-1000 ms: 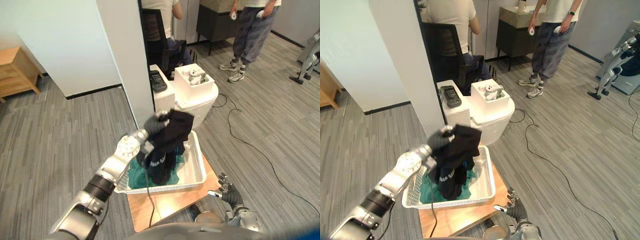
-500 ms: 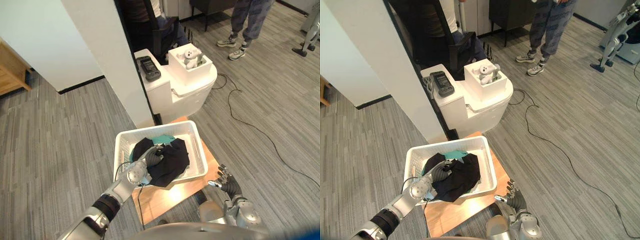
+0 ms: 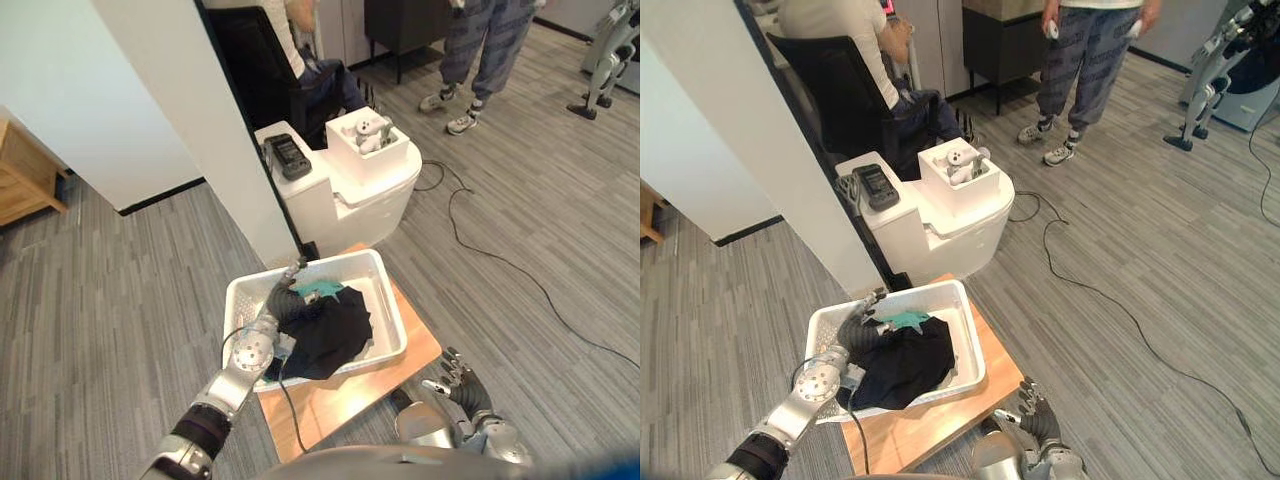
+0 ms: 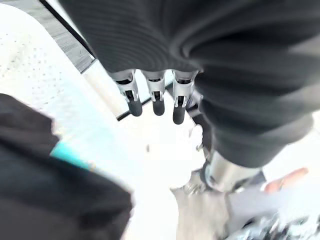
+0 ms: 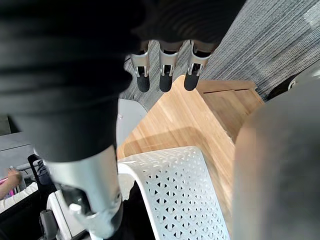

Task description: Tidy the bed and pick cloth on bed and put in laundry

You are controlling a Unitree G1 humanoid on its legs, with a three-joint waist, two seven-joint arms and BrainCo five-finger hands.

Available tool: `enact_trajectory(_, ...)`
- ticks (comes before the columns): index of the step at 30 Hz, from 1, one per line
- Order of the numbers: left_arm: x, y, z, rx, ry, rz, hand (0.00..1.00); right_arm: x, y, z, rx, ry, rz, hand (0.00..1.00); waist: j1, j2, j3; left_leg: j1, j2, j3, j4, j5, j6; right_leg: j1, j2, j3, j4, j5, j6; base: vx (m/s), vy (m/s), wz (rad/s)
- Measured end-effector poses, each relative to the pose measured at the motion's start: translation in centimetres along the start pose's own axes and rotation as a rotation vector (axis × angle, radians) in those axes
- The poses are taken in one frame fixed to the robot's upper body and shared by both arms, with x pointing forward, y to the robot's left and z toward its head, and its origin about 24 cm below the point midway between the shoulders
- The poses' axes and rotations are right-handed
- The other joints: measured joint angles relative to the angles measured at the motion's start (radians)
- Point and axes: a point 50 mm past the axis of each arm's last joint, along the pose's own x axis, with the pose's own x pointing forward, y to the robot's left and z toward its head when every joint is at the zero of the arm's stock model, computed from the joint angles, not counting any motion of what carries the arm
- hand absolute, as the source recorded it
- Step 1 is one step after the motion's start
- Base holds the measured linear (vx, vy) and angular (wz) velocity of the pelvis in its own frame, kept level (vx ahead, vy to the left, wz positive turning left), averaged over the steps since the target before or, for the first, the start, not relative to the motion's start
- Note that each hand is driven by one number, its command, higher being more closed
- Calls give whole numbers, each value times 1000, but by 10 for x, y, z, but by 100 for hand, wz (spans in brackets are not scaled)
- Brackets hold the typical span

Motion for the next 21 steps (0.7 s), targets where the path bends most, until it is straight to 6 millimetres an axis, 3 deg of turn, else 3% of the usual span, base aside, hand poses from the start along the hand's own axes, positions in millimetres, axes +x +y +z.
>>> enact_trajectory(6, -10, 16, 10, -288, -43, 145, 0, -7, -2, -11, 14, 51, -13, 0, 56, -11, -27, 10, 2, -36, -1, 2, 1, 27, -6, -35, -2, -10, -4, 8, -36, 22)
enact_trajectory(10, -26, 29, -5, -483, 33, 245, 0, -13, -2, -22, 29, 104, -26, 0, 91, -30, -45, 13, 2, -82, -3, 6, 3, 52, -10, -82, -2, -23, -8, 3, -43, 32)
enact_trajectory(12, -44, 33, -27, -599, 124, 308, 0, -17, -3, -27, 47, 127, -39, 0, 120, -40, -52, 9, 1, -93, -3, 7, 4, 52, -12, -94, 0, -29, -7, 1, -39, 17)
enact_trajectory(15, -66, 28, -60, -686, 286, 335, 0, -20, -3, -34, 69, 152, -58, 0, 137, -52, -61, -2, -3, -126, -4, 14, 7, 57, -22, -126, 0, -37, -8, 10, -32, 35)
enact_trajectory(17, -100, 19, -108, -816, 533, 391, 0, -22, -7, -42, 79, 181, -80, 0, 160, -62, -72, 6, -5, -139, -6, 14, 8, 72, -25, -139, -1, -43, -8, 16, -25, 21)
enact_trajectory(20, -160, 5, -155, -919, 791, 458, 0, -31, -14, -58, 98, 245, -120, 0, 195, -72, -85, 19, -5, -140, -16, 14, 8, 82, -25, -144, -1, -50, -9, 3, -23, 5)
enact_trajectory(21, -173, 2, -162, -936, 835, 461, 0, -32, -15, -60, 102, 253, -128, 0, 199, -77, -89, 19, -5, -140, -17, 14, 8, 83, -26, -146, -1, -50, -9, -13, -32, 5)
